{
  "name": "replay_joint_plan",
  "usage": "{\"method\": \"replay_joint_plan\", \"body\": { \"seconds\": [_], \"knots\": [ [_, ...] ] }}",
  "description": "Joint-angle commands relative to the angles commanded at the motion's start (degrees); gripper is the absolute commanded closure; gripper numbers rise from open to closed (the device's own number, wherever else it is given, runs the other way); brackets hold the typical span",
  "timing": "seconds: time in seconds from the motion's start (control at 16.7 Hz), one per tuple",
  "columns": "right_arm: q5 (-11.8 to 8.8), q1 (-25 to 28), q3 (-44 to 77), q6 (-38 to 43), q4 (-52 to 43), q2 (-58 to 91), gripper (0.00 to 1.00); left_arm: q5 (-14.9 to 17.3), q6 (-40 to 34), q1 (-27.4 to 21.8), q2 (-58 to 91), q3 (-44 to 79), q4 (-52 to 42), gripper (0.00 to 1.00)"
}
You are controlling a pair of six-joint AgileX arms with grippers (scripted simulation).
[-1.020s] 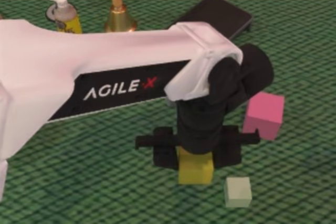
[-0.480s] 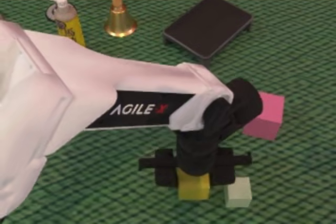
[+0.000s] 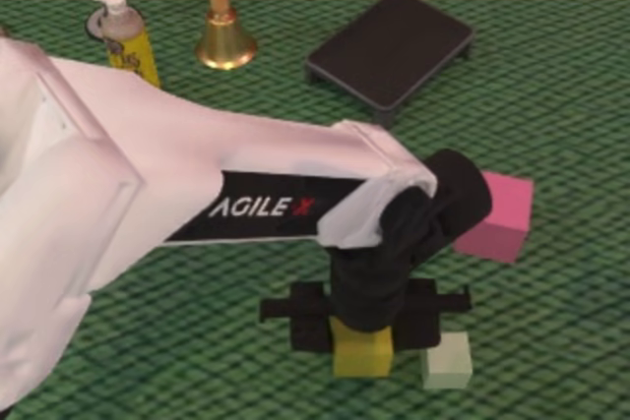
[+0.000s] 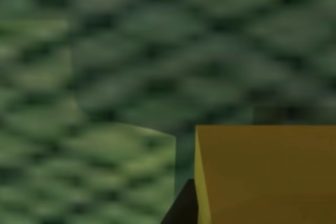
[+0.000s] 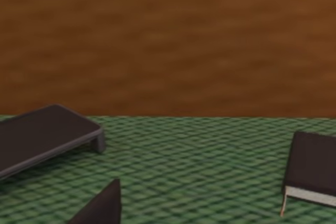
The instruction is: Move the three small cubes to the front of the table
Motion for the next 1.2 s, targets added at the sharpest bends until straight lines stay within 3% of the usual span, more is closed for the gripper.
{"method": "replay_joint_plan", "body": {
  "seconds": [0.54,1.2],
  "knots": [
    [0.0,0.0,0.0,0.0,0.0,0.0,0.0,0.0,0.0,0.0,0.0,0.0,0.0,0.02],
    [0.0,0.0,0.0,0.0,0.0,0.0,0.0,0.0,-0.1,0.0,-0.3,0.8,-1.0,0.0]
  ]
}}
